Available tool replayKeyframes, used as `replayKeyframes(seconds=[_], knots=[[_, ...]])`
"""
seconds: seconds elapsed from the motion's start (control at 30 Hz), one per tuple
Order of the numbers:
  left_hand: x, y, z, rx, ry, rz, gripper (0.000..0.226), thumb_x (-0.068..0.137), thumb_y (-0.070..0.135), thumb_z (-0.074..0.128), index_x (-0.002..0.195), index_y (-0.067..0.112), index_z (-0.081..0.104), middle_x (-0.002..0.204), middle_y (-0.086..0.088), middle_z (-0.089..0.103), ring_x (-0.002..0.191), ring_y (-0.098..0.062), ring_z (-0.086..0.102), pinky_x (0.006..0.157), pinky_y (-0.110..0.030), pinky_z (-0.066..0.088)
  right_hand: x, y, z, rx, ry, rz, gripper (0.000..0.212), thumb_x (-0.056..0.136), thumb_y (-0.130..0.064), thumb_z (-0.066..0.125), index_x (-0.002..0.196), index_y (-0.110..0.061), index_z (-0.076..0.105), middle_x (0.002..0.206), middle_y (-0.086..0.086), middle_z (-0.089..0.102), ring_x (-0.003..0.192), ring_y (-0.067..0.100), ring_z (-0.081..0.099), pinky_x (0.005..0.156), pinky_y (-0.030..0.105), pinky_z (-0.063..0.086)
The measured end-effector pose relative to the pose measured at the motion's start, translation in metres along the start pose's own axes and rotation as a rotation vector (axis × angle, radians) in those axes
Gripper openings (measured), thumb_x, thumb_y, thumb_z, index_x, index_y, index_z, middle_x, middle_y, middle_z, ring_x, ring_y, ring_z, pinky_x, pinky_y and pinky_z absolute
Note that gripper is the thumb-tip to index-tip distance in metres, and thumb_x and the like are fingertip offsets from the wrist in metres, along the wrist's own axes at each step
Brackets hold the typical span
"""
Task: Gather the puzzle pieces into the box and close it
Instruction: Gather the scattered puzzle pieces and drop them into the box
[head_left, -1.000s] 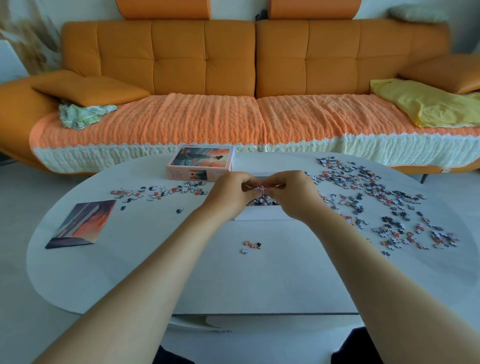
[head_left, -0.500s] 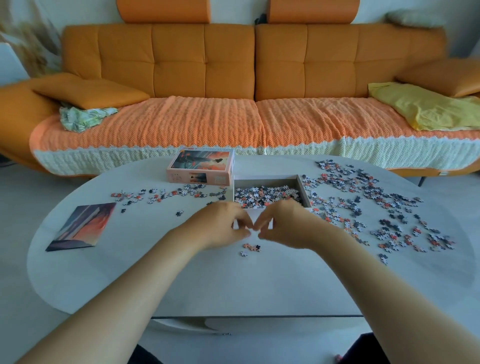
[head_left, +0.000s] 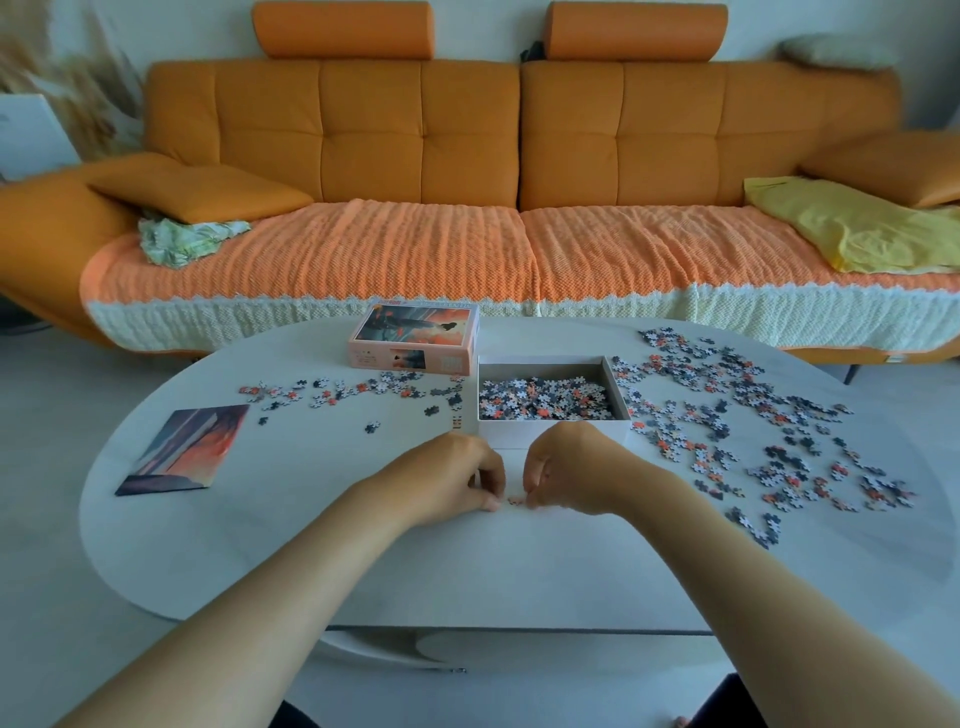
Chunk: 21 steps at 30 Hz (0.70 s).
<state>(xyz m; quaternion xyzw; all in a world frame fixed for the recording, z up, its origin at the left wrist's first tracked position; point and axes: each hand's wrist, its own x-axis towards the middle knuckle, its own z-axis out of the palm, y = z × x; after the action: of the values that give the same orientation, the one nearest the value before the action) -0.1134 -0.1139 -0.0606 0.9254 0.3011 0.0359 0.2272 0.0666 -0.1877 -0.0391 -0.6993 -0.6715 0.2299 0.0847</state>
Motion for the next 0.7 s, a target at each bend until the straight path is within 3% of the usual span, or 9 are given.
replayKeyframes(seconds=[0.1,0.23,0.37,0.53,0.6,0.7], knots=[[-0.001,0.0,-0.003,0.026,-0.003,0.009,0.004,0.083,0.026,0.072,0.087,0.027,0.07,0.085,0.016,0.058,0.078,0.002,0.055,0.072,-0.021,0.047,0.0,-0.001,-0.001,0.048,-0.019,0.004,0.015,0.078,-0.019,0.076,0.074,-0.031,0.069,0.078,-0.006,0.068,0.057,0.009,0.062,0.056,0.027,0.057],[0.001,-0.001,-0.006,0.157,0.017,0.06,0.011,0.086,0.024,0.066,0.094,0.026,0.072,0.086,0.013,0.06,0.076,-0.003,0.054,0.069,-0.022,0.046,0.0,-0.004,0.004,0.061,-0.055,-0.021,0.021,0.082,-0.025,0.073,0.102,-0.033,0.074,0.081,-0.014,0.066,0.072,0.006,0.062,0.054,0.012,0.044],[0.001,-0.005,-0.007,0.272,0.038,0.081,0.017,0.088,0.019,0.057,0.09,0.023,0.073,0.088,0.008,0.065,0.077,-0.009,0.055,0.068,-0.028,0.05,0.001,-0.005,0.006,0.051,-0.055,-0.041,0.014,0.081,-0.021,0.07,0.089,-0.03,0.078,0.071,-0.021,0.065,0.08,0.007,0.066,0.064,0.014,0.051],[0.004,-0.009,-0.006,0.179,0.071,0.03,0.016,0.091,0.021,0.058,0.099,0.023,0.071,0.098,0.009,0.066,0.088,-0.01,0.059,0.075,-0.029,0.05,0.005,-0.003,0.004,-0.002,-0.074,-0.041,0.009,0.079,-0.022,0.067,0.076,-0.029,0.072,0.078,-0.014,0.066,0.079,0.011,0.066,0.075,0.03,0.058],[0.009,-0.006,-0.009,0.1,0.133,0.014,0.019,0.094,0.021,0.058,0.111,0.023,0.067,0.101,0.008,0.066,0.087,-0.011,0.058,0.074,-0.027,0.046,0.009,0.0,-0.001,0.01,0.005,-0.044,0.009,0.079,-0.021,0.066,0.077,-0.026,0.073,0.079,-0.011,0.068,0.078,0.01,0.066,0.073,0.027,0.057],[0.02,0.003,-0.016,0.04,0.305,0.016,0.017,0.095,0.024,0.058,0.11,0.026,0.065,0.093,0.012,0.061,0.078,-0.008,0.053,0.067,-0.025,0.041,0.016,0.009,-0.016,0.124,0.323,-0.028,0.009,0.08,-0.017,0.068,0.075,-0.025,0.07,0.073,-0.01,0.067,0.069,0.003,0.06,0.061,0.014,0.044]])
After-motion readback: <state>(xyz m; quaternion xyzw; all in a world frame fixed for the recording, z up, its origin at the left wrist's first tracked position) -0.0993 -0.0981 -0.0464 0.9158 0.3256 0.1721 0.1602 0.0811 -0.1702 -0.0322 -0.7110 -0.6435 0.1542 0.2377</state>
